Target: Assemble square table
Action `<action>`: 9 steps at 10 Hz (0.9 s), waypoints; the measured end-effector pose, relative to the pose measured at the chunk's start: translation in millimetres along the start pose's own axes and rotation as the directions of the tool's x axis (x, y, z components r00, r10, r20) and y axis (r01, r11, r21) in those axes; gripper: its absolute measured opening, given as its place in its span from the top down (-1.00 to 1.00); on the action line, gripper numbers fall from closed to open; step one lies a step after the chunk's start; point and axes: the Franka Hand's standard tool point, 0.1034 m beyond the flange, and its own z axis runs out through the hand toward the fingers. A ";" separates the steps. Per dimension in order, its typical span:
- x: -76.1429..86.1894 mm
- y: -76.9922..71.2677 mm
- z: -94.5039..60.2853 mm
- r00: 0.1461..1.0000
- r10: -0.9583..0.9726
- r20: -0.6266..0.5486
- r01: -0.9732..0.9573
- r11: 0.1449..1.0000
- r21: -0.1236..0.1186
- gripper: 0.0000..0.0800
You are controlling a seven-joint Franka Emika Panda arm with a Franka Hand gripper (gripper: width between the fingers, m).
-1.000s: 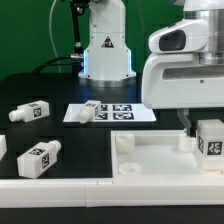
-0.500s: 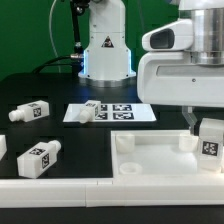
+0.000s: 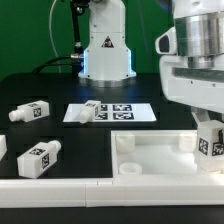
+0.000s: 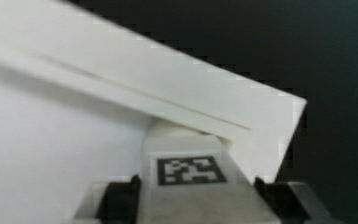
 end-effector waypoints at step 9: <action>5.2 -0.4 -4.8 0.776 -0.629 0.051 0.631 0.773 -0.060 -0.62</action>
Offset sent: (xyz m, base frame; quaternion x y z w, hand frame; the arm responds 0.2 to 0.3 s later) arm -0.0040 -0.0113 -0.0003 -0.1297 0.0205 -0.2945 0.9466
